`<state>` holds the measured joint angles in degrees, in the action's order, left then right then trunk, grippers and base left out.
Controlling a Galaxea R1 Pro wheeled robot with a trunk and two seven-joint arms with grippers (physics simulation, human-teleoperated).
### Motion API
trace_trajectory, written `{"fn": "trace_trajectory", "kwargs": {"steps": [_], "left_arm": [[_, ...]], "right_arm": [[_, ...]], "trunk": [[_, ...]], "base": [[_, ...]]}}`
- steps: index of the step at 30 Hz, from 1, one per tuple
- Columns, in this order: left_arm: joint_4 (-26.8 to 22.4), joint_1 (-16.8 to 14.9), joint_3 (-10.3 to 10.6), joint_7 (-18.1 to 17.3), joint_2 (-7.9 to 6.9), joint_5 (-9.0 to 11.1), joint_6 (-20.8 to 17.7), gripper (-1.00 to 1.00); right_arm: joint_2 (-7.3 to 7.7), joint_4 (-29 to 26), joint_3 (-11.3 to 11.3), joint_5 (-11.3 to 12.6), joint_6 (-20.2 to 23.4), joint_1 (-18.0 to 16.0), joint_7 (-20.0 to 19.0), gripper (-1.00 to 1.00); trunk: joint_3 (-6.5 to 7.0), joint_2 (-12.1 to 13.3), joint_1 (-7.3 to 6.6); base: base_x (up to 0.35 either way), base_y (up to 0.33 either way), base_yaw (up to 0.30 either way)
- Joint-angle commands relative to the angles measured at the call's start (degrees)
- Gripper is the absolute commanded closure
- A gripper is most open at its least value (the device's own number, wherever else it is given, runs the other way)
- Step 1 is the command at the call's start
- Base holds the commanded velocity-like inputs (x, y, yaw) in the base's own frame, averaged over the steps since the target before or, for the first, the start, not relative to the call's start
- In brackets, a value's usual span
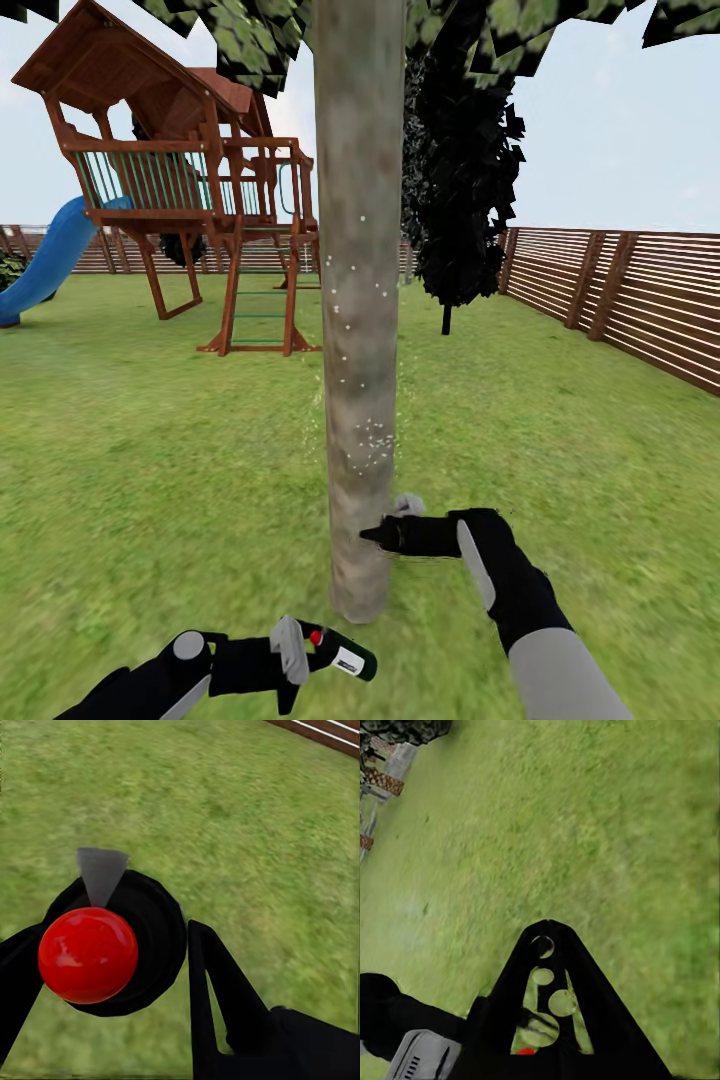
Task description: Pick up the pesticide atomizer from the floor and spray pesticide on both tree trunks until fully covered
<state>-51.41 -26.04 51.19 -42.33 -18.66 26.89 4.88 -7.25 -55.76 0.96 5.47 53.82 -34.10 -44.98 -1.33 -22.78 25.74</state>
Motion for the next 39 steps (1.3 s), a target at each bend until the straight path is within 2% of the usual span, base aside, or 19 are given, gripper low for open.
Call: {"fn": "trace_trajectory", "kwargs": {"steps": [1,2,3,5,6,8,9,11,13,17,19,20,24,39], "left_arm": [[0.2,-0.1,0.3,0.2,-0.03,0.4,-0.3,1.00],[0.5,-0.1,0.1,0.6,0.00,0.5,-1.4,1.00],[0.5,-0.1,-0.1,1.4,0.01,0.6,-2.1,1.00],[0.6,-0.1,-0.3,4.5,0.11,1.0,-3.7,1.00],[0.7,-0.1,-0.4,7.0,0.13,2.3,-4.5,1.00],[0.7,-0.2,-0.8,12.9,0.05,7.7,-5.3,1.00],[0.7,-0.2,-1.4,18.3,-0.04,11.8,-5.5,1.00],[0.7,-0.2,-2.1,22.1,-0.05,13.7,-5.6,1.00],[0.7,-0.2,-3.1,24.7,-0.06,14.6,-5.4,1.00],[0.8,0.0,-7.5,26.2,0.00,15.1,-5.1,1.00],[0.8,0.1,-8.0,26.3,0.01,15.1,-5.0,1.00],[0.8,0.1,-8.1,26.3,0.05,15.1,-5.0,1.00],[0.8,0.2,-8.4,26.3,0.10,15.1,-5.0,1.00],[0.8,0.2,-8.4,26.3,0.11,15.1,-5.0,1.00]], "right_arm": [[-0.11,-1.0,0.6,0.5,0.6,0.0,5.5,1.00],[-0.28,-3.6,1.9,0.5,0.6,0.1,14.5,1.00],[-0.36,-5.8,2.7,0.6,0.5,0.3,19.7,1.00],[-0.28,-10.3,4.1,0.7,0.2,1.4,26.1,1.00],[-0.19,-12.3,5.0,0.7,0.2,2.0,27.7,1.00],[-0.06,-14.9,6.5,0.6,-0.4,2.7,29.7,1.00],[0.00,-16.1,8.0,0.6,-0.9,3.0,30.6,1.00],[0.02,-16.6,8.9,0.6,-1.0,3.2,31.0,1.00],[0.05,-16.9,9.4,0.6,-1.1,3.2,31.1,1.00],[0.12,-17.1,9.9,0.6,-1.2,3.2,30.8,1.00],[0.12,-17.9,10.7,0.6,-1.3,3.6,30.5,1.00],[0.13,-18.9,10.9,0.6,-1.3,4.4,30.5,-1.00],[0.13,-21.2,11.2,0.6,-1.3,6.0,30.5,-1.00],[0.13,-21.6,11.3,0.6,-1.3,6.2,30.9,-1.00]], "trunk": [[-0.14,-0.1,0.04],[-0.14,-0.1,0.04],[-0.14,-0.1,0.04],[-0.14,-0.1,0.04],[-0.14,-0.1,0.04],[-0.14,-0.1,0.04],[-0.14,-0.1,0.04],[-0.14,-0.1,0.04],[-0.14,-0.1,0.04],[-0.14,-0.1,0.04],[-0.14,-0.1,0.04],[-0.14,-0.1,0.04],[-0.14,-0.1,0.04],[-0.14,-0.1,0.04]], "base": [[0.000,0.000,0.000],[0.000,0.000,0.000],[0.000,0.000,0.000],[0.000,0.000,0.000],[0.000,0.000,0.000],[0.000,0.000,0.000],[0.000,0.000,0.000],[0.000,0.000,0.000],[0.000,0.000,0.000],[0.000,0.000,0.000],[0.000,0.000,0.000],[0.000,0.000,0.000],[0.000,0.000,0.000],[0.000,0.000,0.000]]}}
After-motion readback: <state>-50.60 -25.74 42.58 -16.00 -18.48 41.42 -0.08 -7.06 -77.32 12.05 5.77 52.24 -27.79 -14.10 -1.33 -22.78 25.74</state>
